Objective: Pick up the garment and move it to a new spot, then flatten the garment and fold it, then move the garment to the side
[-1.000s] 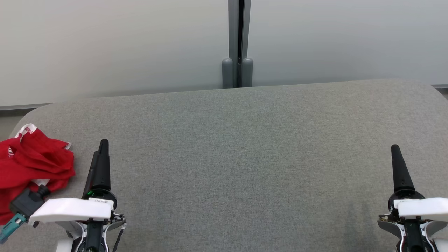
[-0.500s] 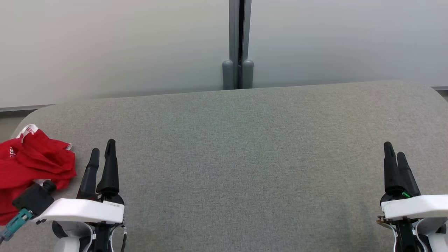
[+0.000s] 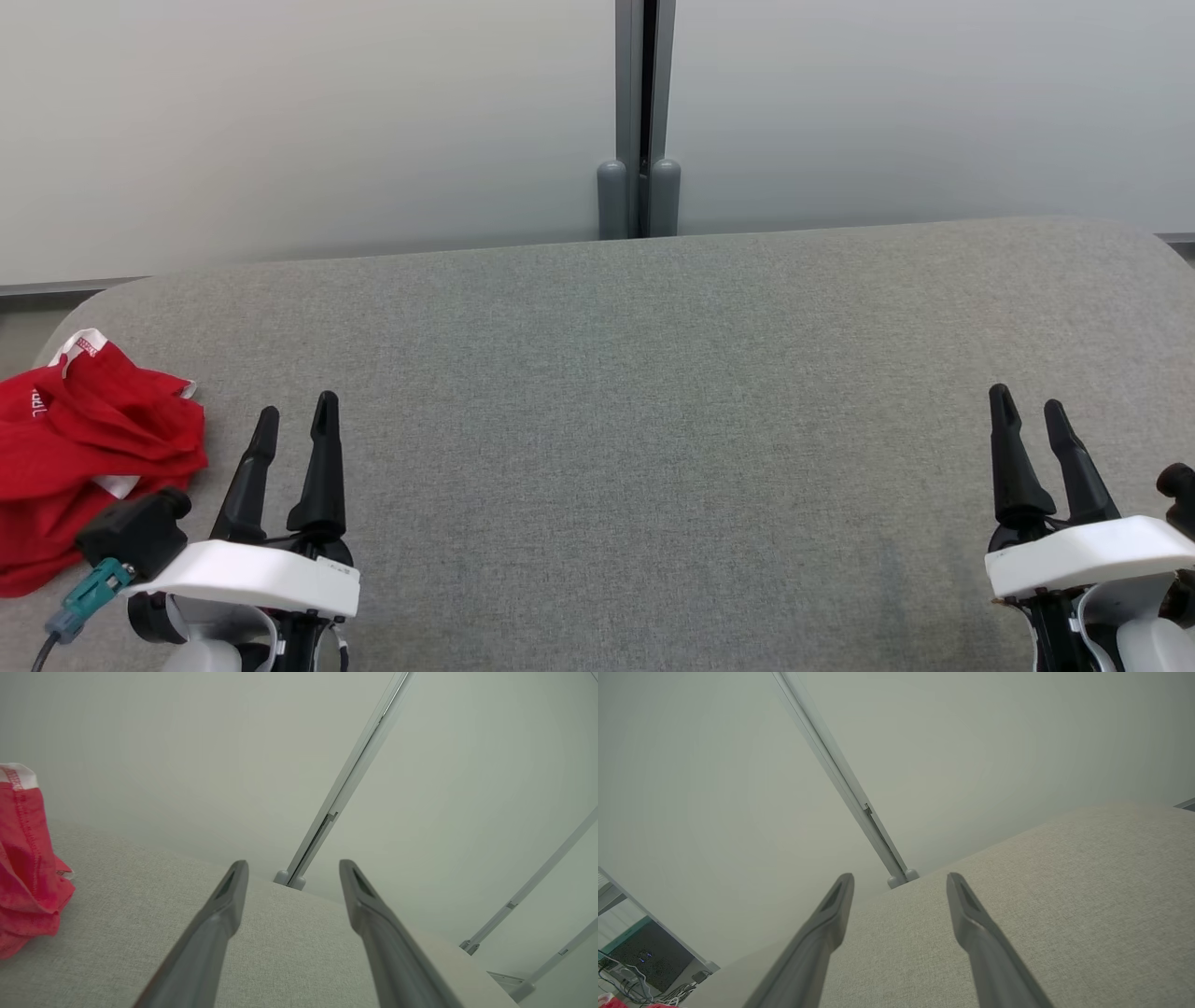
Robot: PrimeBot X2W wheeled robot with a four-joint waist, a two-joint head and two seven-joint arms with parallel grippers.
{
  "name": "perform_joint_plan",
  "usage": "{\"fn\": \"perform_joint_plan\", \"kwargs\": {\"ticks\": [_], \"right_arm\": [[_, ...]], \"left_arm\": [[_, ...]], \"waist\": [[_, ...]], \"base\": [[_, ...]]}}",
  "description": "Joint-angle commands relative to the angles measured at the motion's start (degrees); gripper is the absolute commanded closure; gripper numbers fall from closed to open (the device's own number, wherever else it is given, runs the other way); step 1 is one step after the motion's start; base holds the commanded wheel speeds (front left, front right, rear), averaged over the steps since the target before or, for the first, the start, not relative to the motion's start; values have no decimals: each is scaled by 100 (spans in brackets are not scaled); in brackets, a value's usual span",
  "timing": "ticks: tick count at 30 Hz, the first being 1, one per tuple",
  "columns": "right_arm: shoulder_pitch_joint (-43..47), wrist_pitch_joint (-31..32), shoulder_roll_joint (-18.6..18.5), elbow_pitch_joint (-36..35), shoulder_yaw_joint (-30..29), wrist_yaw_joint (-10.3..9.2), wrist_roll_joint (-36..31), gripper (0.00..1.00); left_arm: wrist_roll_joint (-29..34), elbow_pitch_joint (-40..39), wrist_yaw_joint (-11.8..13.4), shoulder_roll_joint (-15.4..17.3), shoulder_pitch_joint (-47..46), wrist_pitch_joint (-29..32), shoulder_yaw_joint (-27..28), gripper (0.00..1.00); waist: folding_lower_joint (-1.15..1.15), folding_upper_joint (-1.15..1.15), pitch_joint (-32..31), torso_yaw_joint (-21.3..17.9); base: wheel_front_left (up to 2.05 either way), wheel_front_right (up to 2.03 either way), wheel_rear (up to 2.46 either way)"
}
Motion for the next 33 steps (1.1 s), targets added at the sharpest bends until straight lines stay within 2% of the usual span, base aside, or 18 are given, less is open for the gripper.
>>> {"fn": "perform_joint_plan", "kwargs": {"ticks": [1, 13, 33], "right_arm": [[-96, -45, -60, -46, 18, 1, -175, 0], [-53, -145, -44, 126, 91, 1, -1039, 0], [-34, -299, 12, 466, 156, 2, -2138, 0]], "left_arm": [[189, -37, 36, 47, -36, -45, -15, 0], [1066, 257, 127, 74, 35, -248, -139, 0], [2094, 897, 218, 112, -22, -507, -234, 0]], "waist": [[0, 0, -1, 2], [0, 0, -35, 32], [0, 0, -36, 71]], "base": [[0, 0, 0], [0, 0, 0], [0, 0, 0]]}}
